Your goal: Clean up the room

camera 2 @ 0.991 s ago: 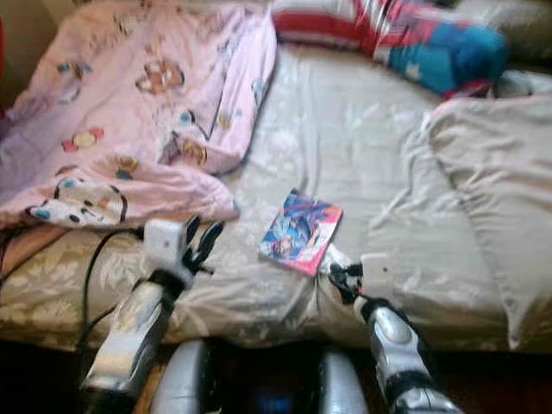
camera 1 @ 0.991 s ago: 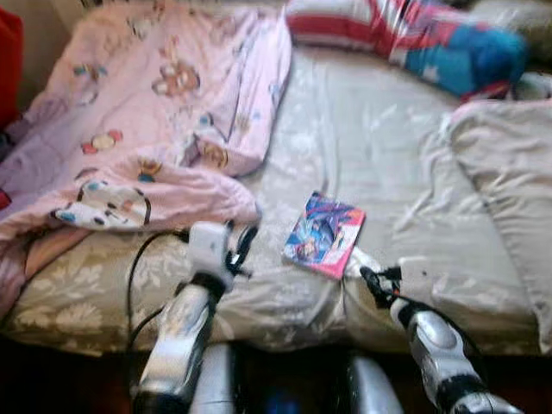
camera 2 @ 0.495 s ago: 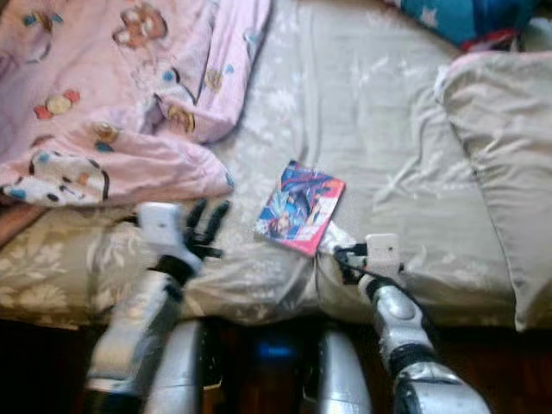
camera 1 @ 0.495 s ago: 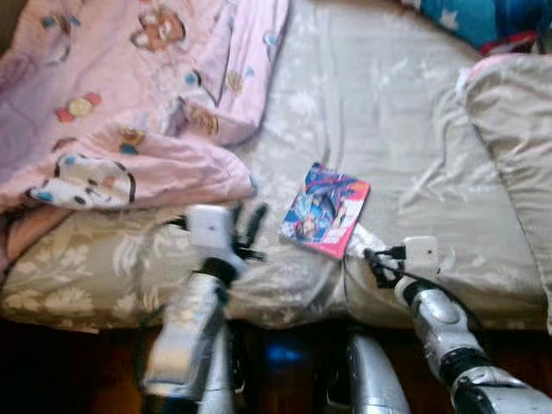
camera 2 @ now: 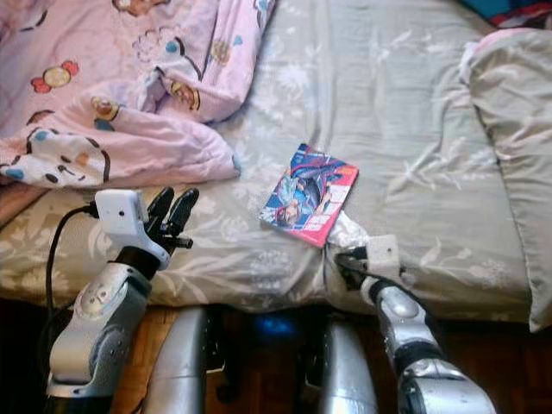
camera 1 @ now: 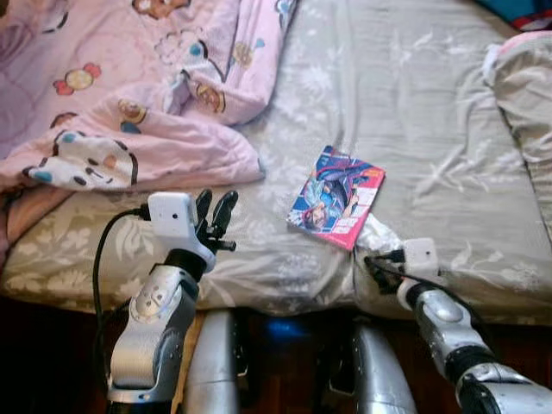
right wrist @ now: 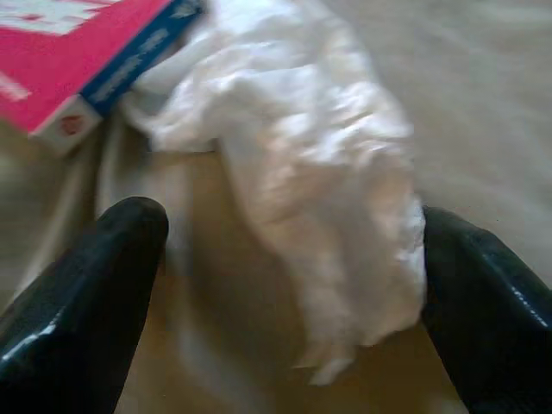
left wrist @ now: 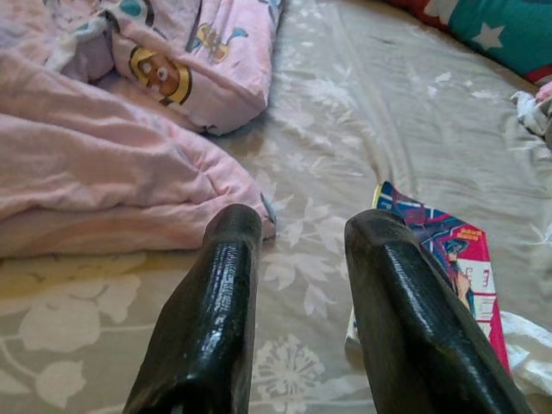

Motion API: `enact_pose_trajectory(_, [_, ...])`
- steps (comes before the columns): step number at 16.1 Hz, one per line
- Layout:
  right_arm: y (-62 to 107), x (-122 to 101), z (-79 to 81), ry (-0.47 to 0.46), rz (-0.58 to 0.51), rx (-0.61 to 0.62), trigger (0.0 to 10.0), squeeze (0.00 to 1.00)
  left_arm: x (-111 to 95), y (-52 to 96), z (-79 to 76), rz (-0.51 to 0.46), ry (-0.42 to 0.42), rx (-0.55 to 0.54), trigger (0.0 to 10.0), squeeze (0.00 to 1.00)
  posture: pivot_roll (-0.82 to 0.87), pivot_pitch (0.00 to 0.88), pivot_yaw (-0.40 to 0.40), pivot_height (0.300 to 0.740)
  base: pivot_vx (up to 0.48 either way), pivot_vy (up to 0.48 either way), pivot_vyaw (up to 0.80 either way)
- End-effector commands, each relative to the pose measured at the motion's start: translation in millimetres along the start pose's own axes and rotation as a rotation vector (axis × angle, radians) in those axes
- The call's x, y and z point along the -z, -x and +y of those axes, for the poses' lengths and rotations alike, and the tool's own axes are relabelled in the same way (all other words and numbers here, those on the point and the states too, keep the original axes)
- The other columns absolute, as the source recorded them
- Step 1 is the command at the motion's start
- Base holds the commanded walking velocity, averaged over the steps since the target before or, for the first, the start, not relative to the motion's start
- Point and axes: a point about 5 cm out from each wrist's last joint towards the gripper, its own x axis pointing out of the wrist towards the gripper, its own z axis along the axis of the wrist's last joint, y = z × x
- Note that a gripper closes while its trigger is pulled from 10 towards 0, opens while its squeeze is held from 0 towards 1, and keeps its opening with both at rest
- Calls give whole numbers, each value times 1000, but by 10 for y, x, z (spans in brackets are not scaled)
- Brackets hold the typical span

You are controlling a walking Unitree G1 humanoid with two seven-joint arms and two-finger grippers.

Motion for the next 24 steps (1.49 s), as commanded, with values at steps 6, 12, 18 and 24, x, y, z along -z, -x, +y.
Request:
enact_pose_trajectory(6, [25, 148, 89, -27, 37, -20, 0, 0, -16, 71, 21, 30, -7, -17, 10000, 0, 244, 464, 16, 624, 0, 0, 0])
enact_pose_trajectory(12, [12, -68, -60, -84, -91, 80, 0, 0, -28, 91, 46, 30, -31, -36, 10000, 0, 241, 458, 15, 624, 0, 0, 0])
enact_pose_trajectory(18, [30, 14, -12, -88, -79, 63, 0, 0, 2, 77, 40, 37, -41, -27, 10000, 0, 235, 437, 19, 624, 0, 0, 0])
enact_pose_trajectory(24, [40, 115, 72, -96, -50, 51, 0, 0, 65, 60, 51, 51, -46, -26, 10000, 0, 232, 397, 20, 624, 0, 0, 0])
